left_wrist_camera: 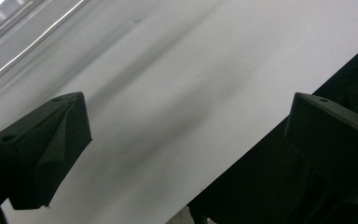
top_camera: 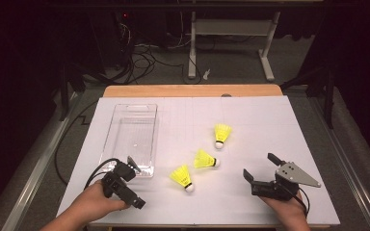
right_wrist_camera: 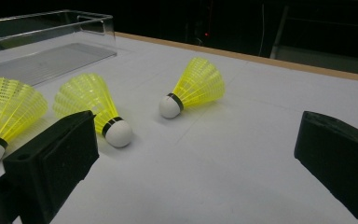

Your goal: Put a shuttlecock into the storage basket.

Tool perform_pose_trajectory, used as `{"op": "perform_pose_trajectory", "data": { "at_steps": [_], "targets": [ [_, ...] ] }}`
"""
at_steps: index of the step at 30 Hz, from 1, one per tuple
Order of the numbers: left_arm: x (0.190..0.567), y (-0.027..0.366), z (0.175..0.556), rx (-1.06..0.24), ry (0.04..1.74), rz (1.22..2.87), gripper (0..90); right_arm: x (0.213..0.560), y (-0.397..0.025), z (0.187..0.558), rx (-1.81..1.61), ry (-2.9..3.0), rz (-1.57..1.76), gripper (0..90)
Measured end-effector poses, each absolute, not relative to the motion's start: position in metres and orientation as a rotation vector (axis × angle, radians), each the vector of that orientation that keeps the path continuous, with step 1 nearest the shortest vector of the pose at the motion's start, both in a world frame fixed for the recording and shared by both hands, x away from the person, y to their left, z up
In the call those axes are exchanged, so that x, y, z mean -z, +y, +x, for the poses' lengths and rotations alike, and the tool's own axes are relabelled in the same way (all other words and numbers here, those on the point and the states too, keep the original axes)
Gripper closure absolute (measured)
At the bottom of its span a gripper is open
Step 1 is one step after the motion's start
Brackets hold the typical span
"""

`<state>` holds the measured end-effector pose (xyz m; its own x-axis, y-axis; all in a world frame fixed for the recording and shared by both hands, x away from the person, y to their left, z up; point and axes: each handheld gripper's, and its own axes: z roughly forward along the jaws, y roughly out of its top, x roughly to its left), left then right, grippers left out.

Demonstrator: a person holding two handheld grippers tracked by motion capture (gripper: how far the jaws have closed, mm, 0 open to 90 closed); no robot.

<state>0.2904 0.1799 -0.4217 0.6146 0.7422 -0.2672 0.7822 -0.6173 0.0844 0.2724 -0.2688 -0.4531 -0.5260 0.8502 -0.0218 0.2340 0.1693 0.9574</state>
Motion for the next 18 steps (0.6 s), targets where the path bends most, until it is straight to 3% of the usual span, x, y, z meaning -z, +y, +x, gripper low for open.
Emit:
{"op": "perform_pose_trajectory", "data": {
  "at_steps": [18],
  "targets": [
    [0.421,0.146,0.291,0.346,1.162,2.702,1.4,0.453,-0.269,0.272,-1.376,1.876,1.025,0.2]
  ]
}}
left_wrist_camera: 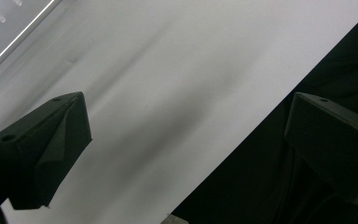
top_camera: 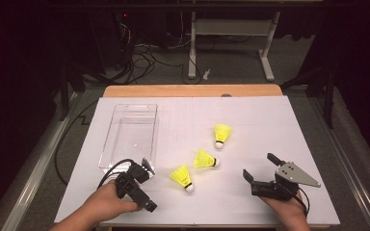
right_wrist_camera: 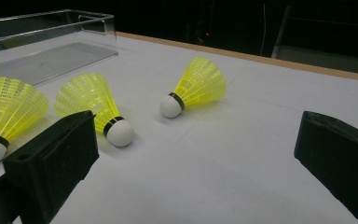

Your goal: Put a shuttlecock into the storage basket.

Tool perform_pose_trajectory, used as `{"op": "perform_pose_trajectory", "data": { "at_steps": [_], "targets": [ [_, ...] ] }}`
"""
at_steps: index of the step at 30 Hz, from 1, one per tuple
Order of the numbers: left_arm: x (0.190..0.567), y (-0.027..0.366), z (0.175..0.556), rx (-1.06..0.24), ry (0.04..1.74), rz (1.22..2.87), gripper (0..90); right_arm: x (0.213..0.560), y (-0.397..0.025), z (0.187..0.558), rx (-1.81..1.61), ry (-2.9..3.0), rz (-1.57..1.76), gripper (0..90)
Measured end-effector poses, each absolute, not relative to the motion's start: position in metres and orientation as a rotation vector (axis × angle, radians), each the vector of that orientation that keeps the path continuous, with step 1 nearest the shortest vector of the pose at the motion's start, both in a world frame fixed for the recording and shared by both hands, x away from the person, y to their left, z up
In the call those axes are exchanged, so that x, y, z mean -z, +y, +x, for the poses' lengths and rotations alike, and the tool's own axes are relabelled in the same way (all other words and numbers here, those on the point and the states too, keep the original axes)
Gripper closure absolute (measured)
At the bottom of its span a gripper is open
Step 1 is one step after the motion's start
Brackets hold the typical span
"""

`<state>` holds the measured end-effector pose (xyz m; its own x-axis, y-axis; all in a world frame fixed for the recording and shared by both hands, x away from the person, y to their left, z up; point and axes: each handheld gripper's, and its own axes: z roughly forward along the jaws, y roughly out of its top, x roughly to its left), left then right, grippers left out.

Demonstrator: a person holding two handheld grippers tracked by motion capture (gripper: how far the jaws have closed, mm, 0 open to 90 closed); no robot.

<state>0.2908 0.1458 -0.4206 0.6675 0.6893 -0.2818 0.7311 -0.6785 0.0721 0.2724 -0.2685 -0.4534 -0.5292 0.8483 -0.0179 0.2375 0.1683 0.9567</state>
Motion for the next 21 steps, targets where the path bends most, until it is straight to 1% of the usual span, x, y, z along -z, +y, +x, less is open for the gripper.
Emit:
{"op": "perform_pose_trajectory", "data": {
  "at_steps": [21],
  "targets": [
    [0.413,0.112,0.294,0.406,1.068,2.721,1.5,0.453,-0.268,0.272,-1.381,1.876,1.022,0.2]
  ]
}}
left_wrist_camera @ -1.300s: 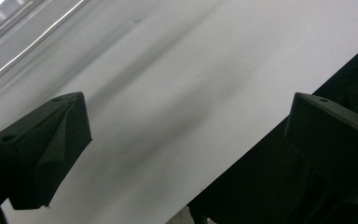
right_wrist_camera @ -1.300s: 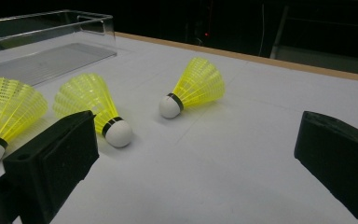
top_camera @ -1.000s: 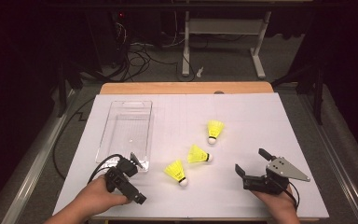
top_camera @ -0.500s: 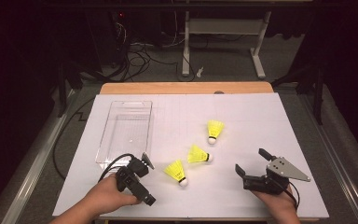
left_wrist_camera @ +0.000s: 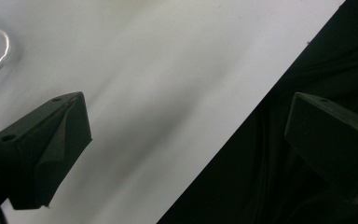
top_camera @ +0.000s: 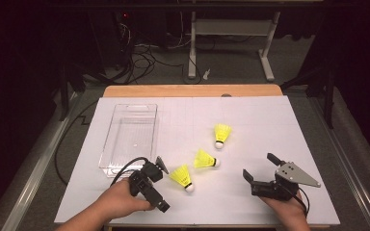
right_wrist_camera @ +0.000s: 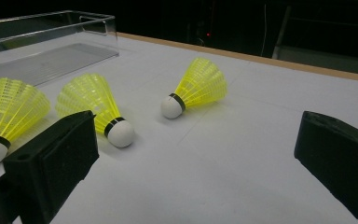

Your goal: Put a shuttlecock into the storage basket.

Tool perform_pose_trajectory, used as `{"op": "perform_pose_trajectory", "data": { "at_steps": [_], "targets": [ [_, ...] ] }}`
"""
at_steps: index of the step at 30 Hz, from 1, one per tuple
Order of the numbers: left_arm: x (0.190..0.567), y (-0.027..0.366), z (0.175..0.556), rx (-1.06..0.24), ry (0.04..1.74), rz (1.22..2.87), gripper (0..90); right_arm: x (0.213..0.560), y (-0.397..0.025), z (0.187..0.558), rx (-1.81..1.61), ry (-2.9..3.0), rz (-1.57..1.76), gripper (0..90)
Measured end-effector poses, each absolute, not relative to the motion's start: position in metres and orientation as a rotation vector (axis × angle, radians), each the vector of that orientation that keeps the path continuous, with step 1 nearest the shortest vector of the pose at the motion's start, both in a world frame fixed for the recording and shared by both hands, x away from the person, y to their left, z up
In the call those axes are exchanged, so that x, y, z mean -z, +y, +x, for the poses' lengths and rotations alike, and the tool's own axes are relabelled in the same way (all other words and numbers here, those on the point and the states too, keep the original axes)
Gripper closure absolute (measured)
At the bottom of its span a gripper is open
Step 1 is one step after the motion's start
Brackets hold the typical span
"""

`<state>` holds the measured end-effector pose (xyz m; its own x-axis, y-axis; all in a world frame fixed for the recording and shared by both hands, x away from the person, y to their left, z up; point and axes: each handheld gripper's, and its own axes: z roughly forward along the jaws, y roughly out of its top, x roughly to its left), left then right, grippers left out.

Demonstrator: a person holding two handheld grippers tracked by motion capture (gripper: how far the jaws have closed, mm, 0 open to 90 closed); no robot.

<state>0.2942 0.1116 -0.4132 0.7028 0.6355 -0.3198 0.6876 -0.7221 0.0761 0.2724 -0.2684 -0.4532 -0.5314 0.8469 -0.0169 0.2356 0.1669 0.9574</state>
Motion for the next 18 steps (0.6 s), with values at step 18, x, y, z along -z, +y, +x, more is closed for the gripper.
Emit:
{"op": "perform_pose_trajectory", "data": {
  "at_steps": [18],
  "targets": [
    [0.408,0.088,0.3,0.398,1.018,2.75,9.3,0.453,-0.269,0.272,-1.384,1.876,1.02,0.2]
  ]
}}
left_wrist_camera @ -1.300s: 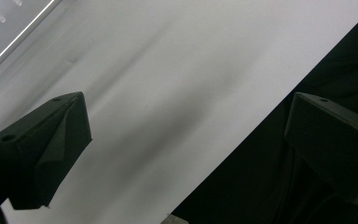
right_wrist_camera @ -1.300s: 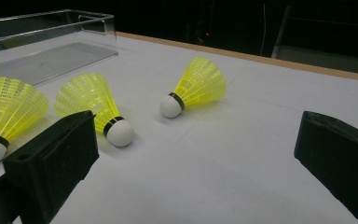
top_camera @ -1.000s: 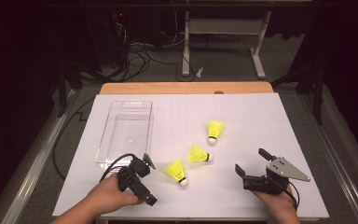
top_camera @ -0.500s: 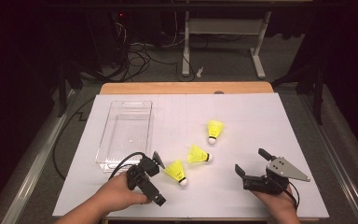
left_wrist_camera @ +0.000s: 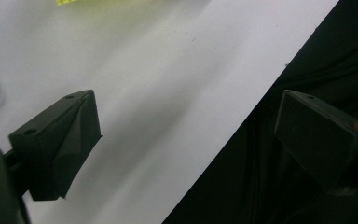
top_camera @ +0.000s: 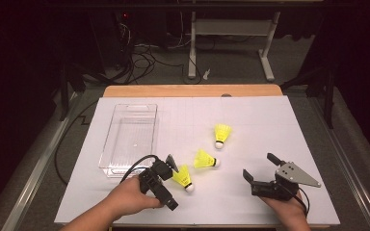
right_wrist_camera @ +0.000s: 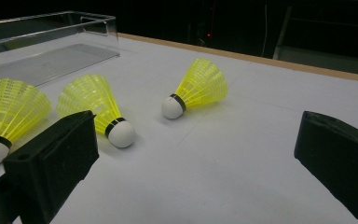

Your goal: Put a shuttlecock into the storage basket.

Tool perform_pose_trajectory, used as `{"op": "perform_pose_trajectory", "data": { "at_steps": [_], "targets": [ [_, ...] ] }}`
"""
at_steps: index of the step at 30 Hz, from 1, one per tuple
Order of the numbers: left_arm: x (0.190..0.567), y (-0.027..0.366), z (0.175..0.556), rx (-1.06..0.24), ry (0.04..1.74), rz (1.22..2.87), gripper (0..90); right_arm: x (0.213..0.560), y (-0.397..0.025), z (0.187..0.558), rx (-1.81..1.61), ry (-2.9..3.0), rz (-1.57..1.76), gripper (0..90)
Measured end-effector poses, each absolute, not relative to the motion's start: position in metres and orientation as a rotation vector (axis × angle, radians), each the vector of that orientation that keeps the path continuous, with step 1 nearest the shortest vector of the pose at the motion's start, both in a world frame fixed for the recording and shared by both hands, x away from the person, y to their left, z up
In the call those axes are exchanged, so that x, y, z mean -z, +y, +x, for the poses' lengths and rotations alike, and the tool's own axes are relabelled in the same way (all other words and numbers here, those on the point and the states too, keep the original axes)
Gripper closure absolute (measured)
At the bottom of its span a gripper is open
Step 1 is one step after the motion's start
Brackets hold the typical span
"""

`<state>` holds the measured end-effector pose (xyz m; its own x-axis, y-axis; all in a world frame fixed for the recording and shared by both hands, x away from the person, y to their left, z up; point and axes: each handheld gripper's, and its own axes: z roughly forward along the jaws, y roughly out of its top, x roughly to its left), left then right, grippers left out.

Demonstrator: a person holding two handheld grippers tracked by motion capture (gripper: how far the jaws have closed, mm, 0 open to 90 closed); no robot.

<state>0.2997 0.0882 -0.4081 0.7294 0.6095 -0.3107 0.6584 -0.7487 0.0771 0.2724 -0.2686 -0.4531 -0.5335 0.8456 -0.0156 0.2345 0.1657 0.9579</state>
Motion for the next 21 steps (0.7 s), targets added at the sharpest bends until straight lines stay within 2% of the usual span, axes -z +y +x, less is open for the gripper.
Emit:
{"op": "perform_pose_trajectory", "data": {
  "at_steps": [4,5,13,21],
  "targets": [
    [0.405,0.086,0.302,0.397,1.019,2.742,12.3,0.453,-0.268,0.273,-1.385,1.876,1.022,0.2],
    [0.403,0.086,0.303,0.394,1.024,2.739,16.0,0.453,-0.268,0.272,-1.386,1.876,1.021,0.2],
    [0.39,0.081,0.305,0.331,1.001,2.732,26.0,0.453,-0.268,0.272,-1.387,1.877,1.021,0.2],
    [0.378,0.081,0.317,0.305,1.048,2.681,30.6,0.453,-0.268,0.272,-1.389,1.879,1.023,0.2]
  ]
}}
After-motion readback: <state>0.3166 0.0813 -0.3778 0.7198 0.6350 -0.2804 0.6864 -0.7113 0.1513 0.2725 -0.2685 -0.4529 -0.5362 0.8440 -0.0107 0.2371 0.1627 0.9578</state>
